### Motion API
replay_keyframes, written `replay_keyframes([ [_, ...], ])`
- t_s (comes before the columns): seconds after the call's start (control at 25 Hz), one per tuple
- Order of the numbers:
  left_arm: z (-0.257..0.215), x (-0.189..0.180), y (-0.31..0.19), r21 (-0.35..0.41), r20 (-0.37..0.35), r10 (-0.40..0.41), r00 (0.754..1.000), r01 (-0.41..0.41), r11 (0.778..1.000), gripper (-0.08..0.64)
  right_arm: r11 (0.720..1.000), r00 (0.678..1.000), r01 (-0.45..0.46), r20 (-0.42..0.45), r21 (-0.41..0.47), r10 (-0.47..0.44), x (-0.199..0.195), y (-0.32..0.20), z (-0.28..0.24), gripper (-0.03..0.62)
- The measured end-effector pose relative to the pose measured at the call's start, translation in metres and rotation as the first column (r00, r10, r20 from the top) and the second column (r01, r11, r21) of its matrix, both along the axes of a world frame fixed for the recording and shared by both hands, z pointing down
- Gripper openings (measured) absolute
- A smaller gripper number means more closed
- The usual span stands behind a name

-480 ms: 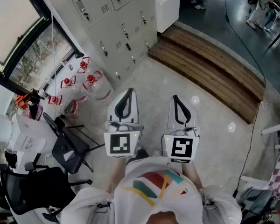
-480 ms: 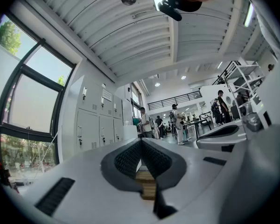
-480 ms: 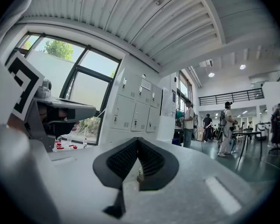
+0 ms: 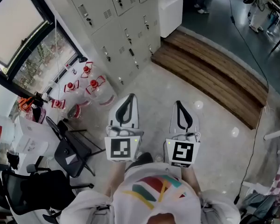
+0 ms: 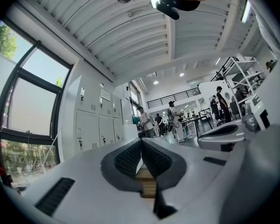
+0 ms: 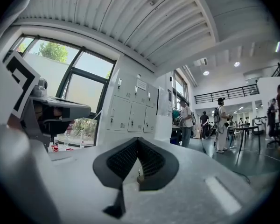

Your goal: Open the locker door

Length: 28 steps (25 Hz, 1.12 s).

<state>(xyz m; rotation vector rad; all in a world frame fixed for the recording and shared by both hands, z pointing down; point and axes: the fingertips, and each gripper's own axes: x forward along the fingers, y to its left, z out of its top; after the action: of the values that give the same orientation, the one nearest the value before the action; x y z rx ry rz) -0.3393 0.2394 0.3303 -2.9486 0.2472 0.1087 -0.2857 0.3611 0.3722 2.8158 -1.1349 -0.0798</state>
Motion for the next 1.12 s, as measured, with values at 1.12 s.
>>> replay_keyframes([
  [1.12,0.037,0.171,-0.169,-0.088,0.020,-0.065,0.998,0.066,0.994,0.015,0.996,0.986,0.093,-0.134,-0.016,-0.094,0.200,-0.162,-0.021,0.003],
])
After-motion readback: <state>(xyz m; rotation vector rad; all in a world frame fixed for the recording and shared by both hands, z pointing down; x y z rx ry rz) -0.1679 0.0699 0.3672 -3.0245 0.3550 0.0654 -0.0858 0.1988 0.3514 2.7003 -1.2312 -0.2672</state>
